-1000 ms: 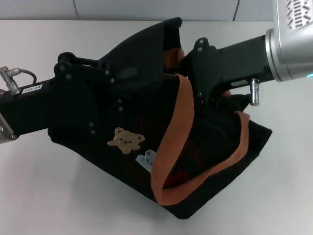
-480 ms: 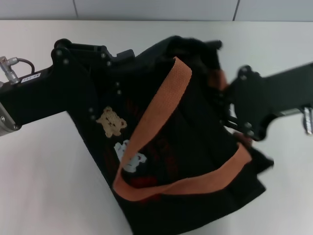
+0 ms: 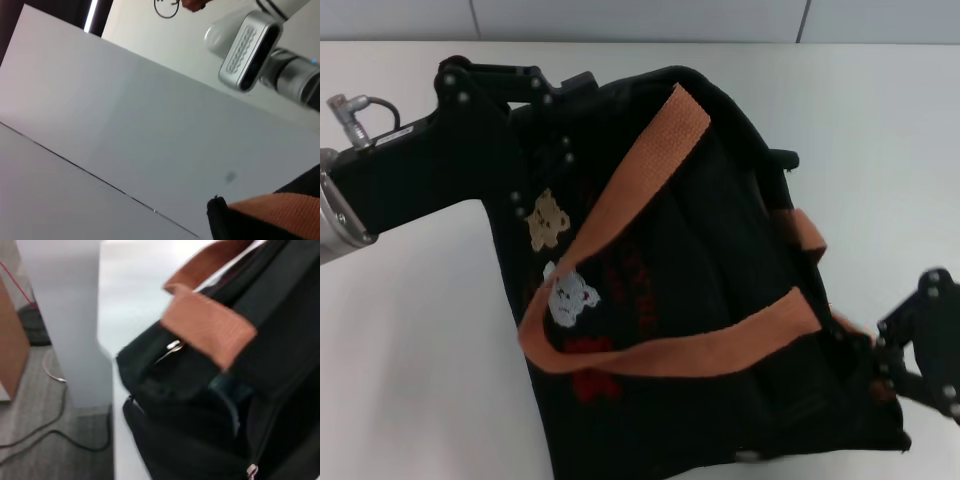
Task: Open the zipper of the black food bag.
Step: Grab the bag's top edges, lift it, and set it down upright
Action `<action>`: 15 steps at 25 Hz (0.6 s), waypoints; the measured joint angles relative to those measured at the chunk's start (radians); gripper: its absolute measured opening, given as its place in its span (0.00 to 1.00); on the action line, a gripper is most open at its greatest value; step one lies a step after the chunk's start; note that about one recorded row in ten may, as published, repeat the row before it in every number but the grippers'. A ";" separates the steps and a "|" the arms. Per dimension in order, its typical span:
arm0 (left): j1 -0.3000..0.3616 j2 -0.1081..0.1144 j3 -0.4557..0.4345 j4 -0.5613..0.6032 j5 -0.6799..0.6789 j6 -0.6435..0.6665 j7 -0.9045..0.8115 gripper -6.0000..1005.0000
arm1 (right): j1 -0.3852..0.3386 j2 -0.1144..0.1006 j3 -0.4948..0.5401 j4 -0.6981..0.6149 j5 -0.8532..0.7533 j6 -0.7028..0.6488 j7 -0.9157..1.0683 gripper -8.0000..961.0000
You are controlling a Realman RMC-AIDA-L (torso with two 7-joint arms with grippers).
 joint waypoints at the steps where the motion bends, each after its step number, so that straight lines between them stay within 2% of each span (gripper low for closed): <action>1: 0.000 0.000 0.010 0.000 -0.005 -0.011 0.000 0.13 | 0.000 0.000 0.000 0.000 0.000 0.000 0.000 0.01; 4: -0.006 0.000 0.029 -0.002 -0.014 -0.030 0.000 0.13 | -0.019 0.001 0.019 0.005 0.010 0.020 0.012 0.01; 7: -0.023 0.000 0.050 -0.034 -0.034 -0.057 0.000 0.13 | -0.007 0.000 0.088 0.056 0.079 0.071 0.054 0.01; 8: -0.029 0.000 0.049 -0.061 -0.051 -0.062 0.001 0.13 | 0.010 -0.003 0.164 0.112 0.184 0.077 0.071 0.01; 9: -0.029 0.000 0.049 -0.061 -0.051 -0.062 0.001 0.13 | 0.010 -0.003 0.164 0.112 0.184 0.077 0.071 0.01; 11: -0.033 0.000 0.047 -0.089 -0.070 -0.067 0.006 0.13 | 0.015 -0.004 0.233 0.166 0.284 0.074 0.068 0.01; 13: -0.038 0.000 0.043 -0.151 -0.115 -0.078 0.016 0.13 | 0.026 -0.006 0.333 0.257 0.405 0.073 0.055 0.06; 14: -0.038 0.000 0.043 -0.151 -0.115 -0.078 0.016 0.13 | 0.026 -0.006 0.333 0.257 0.405 0.073 0.055 0.09; 15: -0.040 0.000 0.042 -0.175 -0.135 -0.084 0.024 0.13 | 0.040 -0.006 0.397 0.311 0.435 0.072 0.053 0.12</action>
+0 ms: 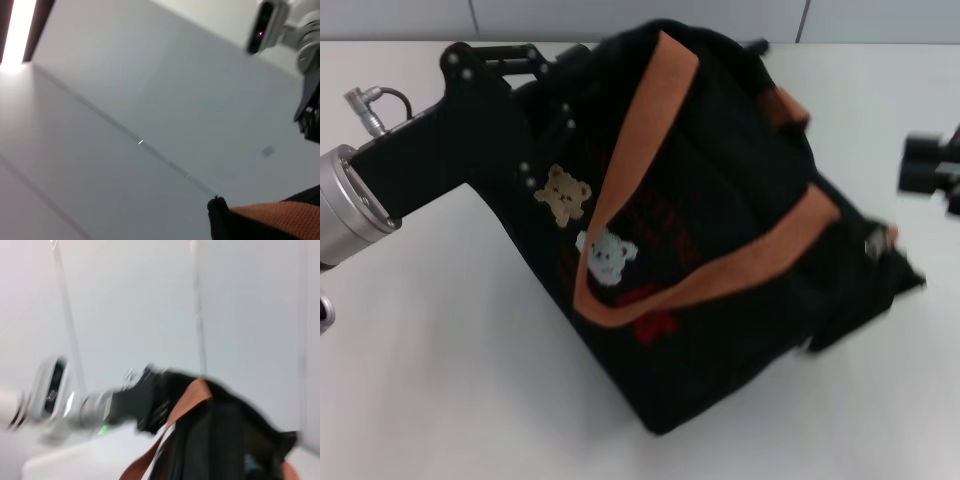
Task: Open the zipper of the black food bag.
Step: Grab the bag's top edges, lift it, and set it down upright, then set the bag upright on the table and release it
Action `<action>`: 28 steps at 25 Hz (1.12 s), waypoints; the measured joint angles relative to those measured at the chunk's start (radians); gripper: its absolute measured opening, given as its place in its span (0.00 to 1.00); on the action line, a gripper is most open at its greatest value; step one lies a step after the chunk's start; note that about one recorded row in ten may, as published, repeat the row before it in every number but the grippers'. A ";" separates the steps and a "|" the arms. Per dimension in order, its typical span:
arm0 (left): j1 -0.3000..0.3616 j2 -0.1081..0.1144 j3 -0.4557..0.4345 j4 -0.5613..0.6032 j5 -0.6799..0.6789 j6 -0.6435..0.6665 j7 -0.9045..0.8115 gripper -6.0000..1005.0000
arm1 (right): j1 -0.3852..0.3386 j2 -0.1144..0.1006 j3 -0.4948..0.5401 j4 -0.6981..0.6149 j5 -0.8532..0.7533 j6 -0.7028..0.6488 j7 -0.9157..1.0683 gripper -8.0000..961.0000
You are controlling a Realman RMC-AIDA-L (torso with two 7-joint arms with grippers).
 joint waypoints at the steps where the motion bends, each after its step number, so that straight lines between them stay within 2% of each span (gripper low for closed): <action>1: -0.003 0.000 -0.001 -0.030 -0.021 -0.008 0.009 0.13 | 0.000 0.000 0.000 0.000 0.000 0.000 0.000 0.14; 3: -0.011 0.000 -0.001 -0.074 -0.051 -0.020 0.021 0.13 | 0.014 0.000 0.058 0.052 0.008 -0.004 -0.006 0.19; 5: -0.027 0.000 -0.001 -0.159 -0.110 -0.039 0.029 0.13 | 0.016 0.000 0.069 0.065 0.008 -0.003 -0.012 0.26; 6: -0.027 0.000 -0.001 -0.159 -0.110 -0.039 0.029 0.13 | 0.016 0.000 0.074 0.080 0.009 -0.004 -0.022 0.29; 8: -0.055 0.000 -0.001 -0.279 -0.186 -0.054 0.015 0.13 | 0.018 0.001 0.080 0.132 0.011 0.002 -0.054 0.36; 10: -0.061 0.000 -0.001 -0.302 -0.201 -0.058 0.002 0.13 | 0.020 0.001 0.081 0.153 0.014 0.003 -0.069 0.43; 13: -0.080 0.000 -0.001 -0.434 -0.283 -0.063 -0.109 0.12 | 0.026 0.001 0.078 0.253 0.045 -0.004 -0.135 0.57; 15: -0.079 0.000 0.000 -0.458 -0.290 -0.054 -0.126 0.12 | 0.027 0.001 0.074 0.293 0.051 -0.006 -0.161 0.67; 18: -0.048 0.000 0.009 -0.530 -0.275 0.028 -0.151 0.17 | 0.027 0.001 0.073 0.327 0.051 -0.016 -0.189 0.71; 21: -0.026 0.000 0.017 -0.540 -0.241 0.061 -0.153 0.21 | 0.027 0.000 0.071 0.346 0.047 -0.026 -0.205 0.74; 23: 0.010 0.000 0.023 -0.534 -0.199 0.089 -0.154 0.24 | 0.034 0.000 0.069 0.378 0.044 -0.040 -0.232 0.74; 26: 0.027 0.002 0.023 -0.533 -0.190 0.100 -0.158 0.28 | 0.040 0.000 0.067 0.396 0.042 -0.047 -0.246 0.74; 28: 0.046 0.007 0.023 -0.527 -0.180 0.125 -0.167 0.38 | 0.046 0.000 0.064 0.408 0.037 -0.066 -0.271 0.74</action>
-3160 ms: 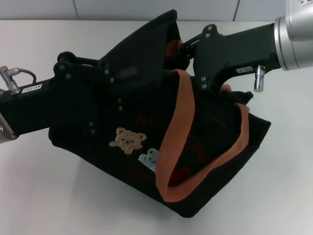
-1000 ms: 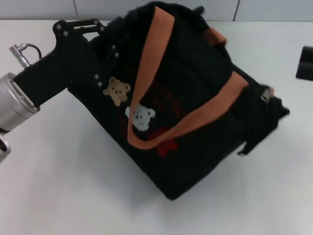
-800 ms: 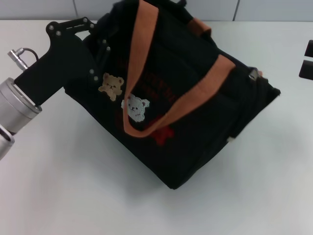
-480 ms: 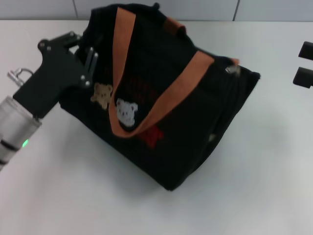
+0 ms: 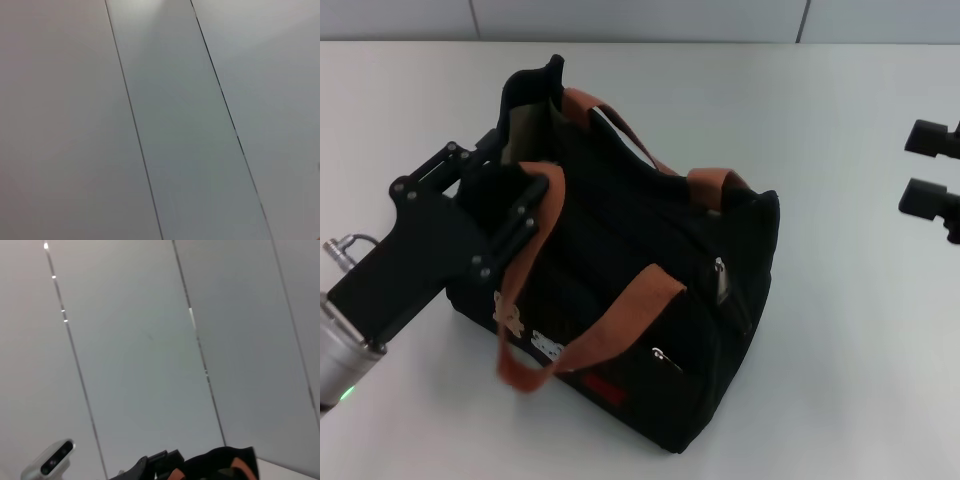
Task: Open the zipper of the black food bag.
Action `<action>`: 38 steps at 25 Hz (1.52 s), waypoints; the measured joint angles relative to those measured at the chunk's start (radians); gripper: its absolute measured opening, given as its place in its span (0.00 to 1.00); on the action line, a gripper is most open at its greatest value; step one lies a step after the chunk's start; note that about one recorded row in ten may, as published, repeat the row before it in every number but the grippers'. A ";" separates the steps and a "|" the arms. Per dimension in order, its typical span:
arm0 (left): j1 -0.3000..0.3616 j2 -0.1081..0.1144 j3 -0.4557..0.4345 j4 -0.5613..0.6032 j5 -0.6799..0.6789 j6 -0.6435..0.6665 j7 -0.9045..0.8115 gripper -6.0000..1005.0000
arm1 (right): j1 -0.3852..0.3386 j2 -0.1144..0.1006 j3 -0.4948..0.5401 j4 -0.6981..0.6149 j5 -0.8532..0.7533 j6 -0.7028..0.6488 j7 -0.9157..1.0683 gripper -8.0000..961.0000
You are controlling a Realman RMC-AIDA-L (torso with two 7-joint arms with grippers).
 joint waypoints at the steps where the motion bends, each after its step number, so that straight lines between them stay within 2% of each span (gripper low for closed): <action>1: 0.000 0.000 0.000 0.000 0.000 0.000 0.000 0.43 | 0.000 0.000 0.000 0.000 0.000 0.000 0.000 0.74; 6: 0.045 0.009 -0.001 0.070 0.005 0.090 -0.085 0.58 | 0.006 0.000 -0.007 0.024 -0.008 -0.031 -0.038 0.74; 9: 0.083 0.027 0.019 0.211 0.071 0.117 -0.233 0.66 | 0.018 -0.001 -0.010 0.047 -0.017 -0.067 -0.085 0.74; 13: 0.117 0.060 0.016 0.410 0.249 0.173 -0.445 0.75 | 0.039 -0.001 -0.019 0.062 -0.074 -0.152 -0.148 0.74; 17: 0.145 0.070 0.004 0.548 0.353 0.194 -0.626 0.83 | 0.060 0.000 -0.083 0.063 -0.117 -0.179 -0.167 0.74; 22: 0.135 0.065 0.001 0.595 0.456 0.194 -0.698 0.83 | 0.069 0.002 -0.122 0.063 -0.117 -0.169 -0.189 0.74; 38: 0.133 0.054 0.000 0.598 0.469 0.196 -0.698 0.83 | 0.074 0.003 -0.122 0.083 -0.115 -0.103 -0.229 0.74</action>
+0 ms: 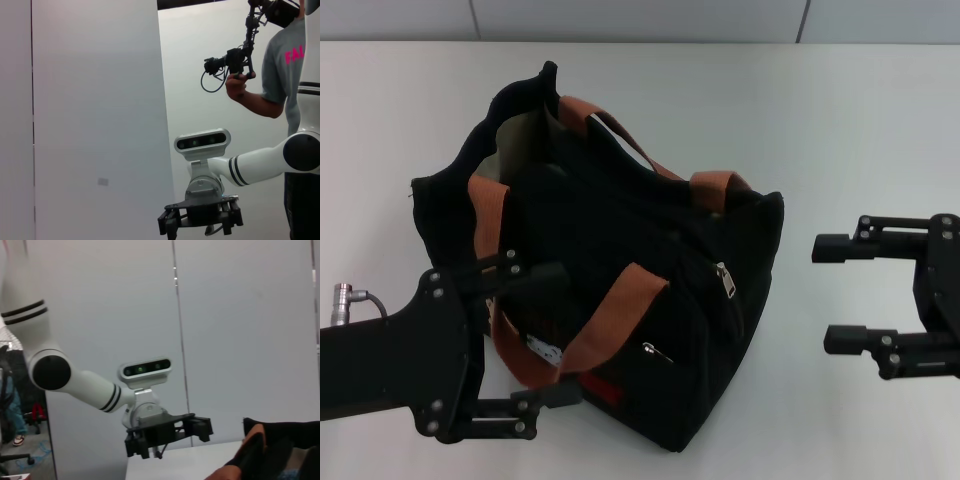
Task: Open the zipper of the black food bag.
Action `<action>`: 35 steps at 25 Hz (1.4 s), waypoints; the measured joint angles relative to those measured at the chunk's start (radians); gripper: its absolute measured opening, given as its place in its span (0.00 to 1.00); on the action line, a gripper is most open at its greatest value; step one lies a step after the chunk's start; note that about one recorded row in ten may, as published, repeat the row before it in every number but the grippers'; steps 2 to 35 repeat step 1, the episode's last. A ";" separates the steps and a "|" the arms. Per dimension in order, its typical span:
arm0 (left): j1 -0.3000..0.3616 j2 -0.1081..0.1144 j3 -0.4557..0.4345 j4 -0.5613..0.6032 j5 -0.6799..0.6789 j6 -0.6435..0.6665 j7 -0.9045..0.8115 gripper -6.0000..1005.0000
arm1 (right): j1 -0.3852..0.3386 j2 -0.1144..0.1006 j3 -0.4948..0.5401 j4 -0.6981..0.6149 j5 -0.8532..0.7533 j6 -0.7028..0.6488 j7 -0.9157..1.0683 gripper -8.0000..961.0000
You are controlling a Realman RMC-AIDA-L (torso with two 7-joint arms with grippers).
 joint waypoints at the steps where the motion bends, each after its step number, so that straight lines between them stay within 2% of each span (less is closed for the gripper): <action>1: 0.000 0.000 0.000 0.000 0.000 0.000 0.000 0.83 | 0.000 0.000 0.000 0.000 0.000 0.000 0.000 0.74; 35: 0.000 0.000 0.000 0.000 0.000 0.000 0.000 0.83 | 0.000 0.000 0.000 0.000 0.000 0.000 0.000 0.74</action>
